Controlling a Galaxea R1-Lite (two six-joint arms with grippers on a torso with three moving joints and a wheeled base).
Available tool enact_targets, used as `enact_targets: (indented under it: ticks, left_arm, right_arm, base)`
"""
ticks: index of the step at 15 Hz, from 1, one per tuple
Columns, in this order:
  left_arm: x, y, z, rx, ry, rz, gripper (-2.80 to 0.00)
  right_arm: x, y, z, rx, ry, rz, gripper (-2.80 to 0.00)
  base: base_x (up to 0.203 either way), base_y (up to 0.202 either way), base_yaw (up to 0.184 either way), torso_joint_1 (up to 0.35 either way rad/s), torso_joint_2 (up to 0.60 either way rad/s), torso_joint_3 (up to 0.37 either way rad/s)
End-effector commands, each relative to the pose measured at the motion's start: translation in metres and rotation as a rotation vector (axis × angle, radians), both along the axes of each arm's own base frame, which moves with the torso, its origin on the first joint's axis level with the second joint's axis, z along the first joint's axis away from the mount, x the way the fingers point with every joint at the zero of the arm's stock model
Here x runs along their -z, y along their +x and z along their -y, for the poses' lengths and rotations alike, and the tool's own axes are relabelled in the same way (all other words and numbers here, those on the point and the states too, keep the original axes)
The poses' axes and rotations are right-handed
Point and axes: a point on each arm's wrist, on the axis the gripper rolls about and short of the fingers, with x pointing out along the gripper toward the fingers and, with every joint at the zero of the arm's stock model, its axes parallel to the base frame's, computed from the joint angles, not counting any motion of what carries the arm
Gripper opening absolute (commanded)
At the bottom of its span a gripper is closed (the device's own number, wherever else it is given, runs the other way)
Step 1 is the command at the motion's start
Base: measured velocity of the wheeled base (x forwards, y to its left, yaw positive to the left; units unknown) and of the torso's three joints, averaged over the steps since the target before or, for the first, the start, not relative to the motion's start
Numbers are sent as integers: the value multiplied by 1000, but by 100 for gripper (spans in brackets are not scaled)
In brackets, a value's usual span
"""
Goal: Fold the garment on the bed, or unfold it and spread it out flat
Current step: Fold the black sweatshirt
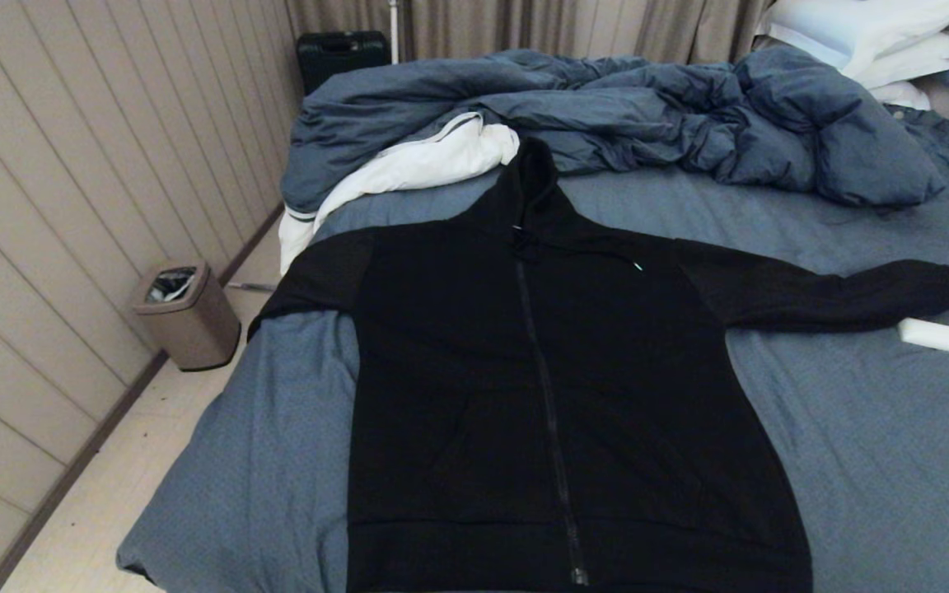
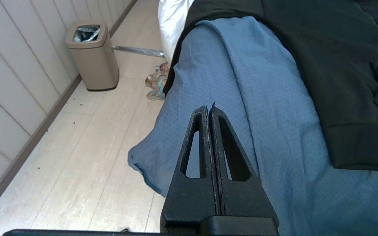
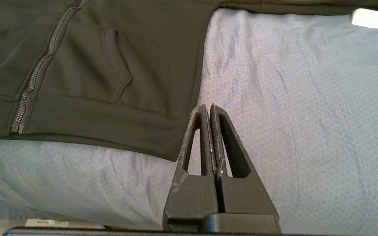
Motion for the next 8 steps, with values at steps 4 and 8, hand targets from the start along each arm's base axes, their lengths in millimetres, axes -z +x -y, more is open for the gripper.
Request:
enact_targets:
  ticks: [4,8]
  left_arm:
    - [0,0,0,-1,0,0,-280]
    - [0,0,0,-1,2,1,-280]
  right_arm:
    - [-2,2,0,-1,-5,-49,-280]
    - [-72,10,-1,-45,22,-34,-280]
  base:
    - [0,0,0,0,0,0]
    - [0,0,0,0,0,0]
